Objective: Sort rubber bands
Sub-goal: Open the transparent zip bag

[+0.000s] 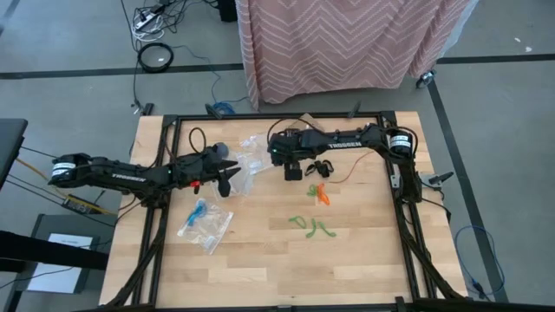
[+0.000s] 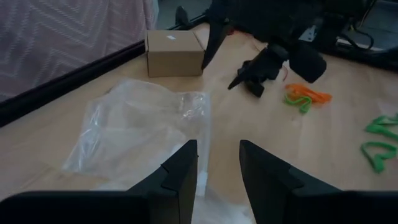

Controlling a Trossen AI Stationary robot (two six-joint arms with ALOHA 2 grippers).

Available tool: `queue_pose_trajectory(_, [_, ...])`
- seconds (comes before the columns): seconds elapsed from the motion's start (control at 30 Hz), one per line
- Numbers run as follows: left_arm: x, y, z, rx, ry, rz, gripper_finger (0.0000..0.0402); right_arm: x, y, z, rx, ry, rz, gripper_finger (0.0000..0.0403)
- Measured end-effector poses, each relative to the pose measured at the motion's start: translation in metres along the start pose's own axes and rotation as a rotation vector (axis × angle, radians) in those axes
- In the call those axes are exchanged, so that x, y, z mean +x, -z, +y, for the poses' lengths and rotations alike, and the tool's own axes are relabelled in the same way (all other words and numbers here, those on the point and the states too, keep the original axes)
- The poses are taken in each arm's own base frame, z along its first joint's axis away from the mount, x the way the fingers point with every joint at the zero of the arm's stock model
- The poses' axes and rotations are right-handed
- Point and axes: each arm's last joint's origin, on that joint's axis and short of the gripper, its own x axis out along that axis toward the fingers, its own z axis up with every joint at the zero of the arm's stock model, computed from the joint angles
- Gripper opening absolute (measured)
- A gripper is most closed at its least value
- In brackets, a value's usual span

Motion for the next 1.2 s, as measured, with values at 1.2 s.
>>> queue_pose_trajectory(1.2, [0.001,0.000,-0.001,-0.007,0.032,-0.004,0.0129,0.029,0.019,-0.027,0.464,-0.298,-0.133,0.0177])
